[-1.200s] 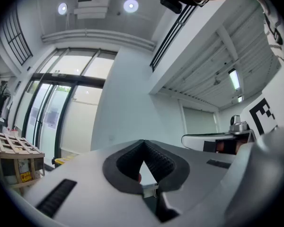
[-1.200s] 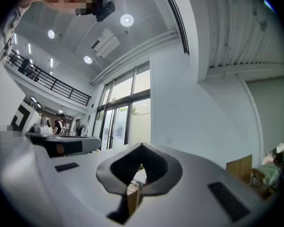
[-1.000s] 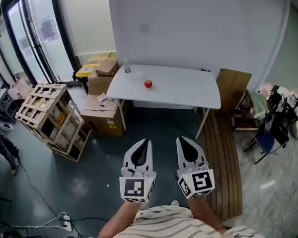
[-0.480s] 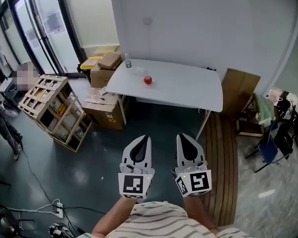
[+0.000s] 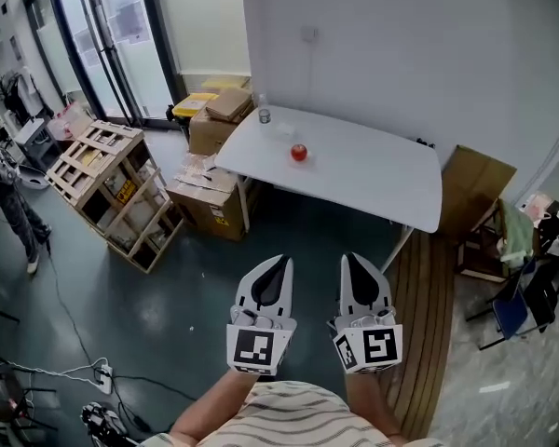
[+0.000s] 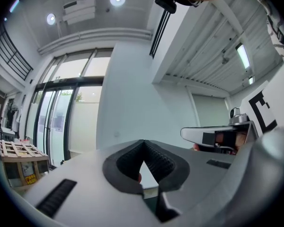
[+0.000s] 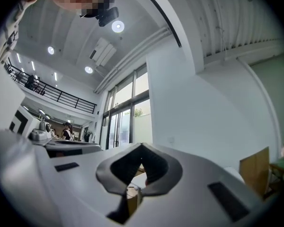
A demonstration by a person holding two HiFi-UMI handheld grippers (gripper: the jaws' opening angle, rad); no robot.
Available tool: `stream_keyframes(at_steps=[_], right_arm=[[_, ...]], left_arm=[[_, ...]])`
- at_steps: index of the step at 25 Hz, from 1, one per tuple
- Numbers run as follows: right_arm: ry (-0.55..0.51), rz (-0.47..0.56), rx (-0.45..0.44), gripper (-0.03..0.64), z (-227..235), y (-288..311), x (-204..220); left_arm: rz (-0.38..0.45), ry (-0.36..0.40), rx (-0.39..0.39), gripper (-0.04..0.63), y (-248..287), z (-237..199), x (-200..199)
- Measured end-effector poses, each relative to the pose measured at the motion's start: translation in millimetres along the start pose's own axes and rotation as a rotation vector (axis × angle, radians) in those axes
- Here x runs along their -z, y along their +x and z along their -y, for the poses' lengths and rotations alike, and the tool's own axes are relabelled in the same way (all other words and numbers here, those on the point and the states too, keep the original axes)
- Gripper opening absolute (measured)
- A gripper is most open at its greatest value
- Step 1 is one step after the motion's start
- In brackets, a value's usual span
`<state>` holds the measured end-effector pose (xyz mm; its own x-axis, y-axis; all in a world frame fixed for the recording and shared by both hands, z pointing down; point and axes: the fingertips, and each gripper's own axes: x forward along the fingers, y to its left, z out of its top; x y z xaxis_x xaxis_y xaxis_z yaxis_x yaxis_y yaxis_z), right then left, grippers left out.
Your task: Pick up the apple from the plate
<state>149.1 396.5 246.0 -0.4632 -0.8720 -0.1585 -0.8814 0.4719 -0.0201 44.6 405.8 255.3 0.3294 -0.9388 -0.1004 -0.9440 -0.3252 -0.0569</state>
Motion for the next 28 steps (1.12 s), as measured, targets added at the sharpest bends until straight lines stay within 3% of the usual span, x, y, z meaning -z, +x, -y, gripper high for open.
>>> stream_keyframes(at_steps=[7, 16, 28], right_arm=[[-0.009, -0.047, 0.014, 0.011, 0.2, 85.6, 23.9], [-0.027, -0.089, 0.069, 0.011, 0.9, 198.2, 49.3], [-0.04, -0.145, 0.1, 0.011, 21.7, 281.4, 85.4]], left_arm=[[-0.006, -0.071, 0.028, 0.003, 61.1, -59.4, 19.2], [-0.015, -0.101, 0.096, 0.005, 148.8, -139.4, 34.7], [-0.057, -0.119, 0.142, 0.005, 225.4, -182.3, 70.7]])
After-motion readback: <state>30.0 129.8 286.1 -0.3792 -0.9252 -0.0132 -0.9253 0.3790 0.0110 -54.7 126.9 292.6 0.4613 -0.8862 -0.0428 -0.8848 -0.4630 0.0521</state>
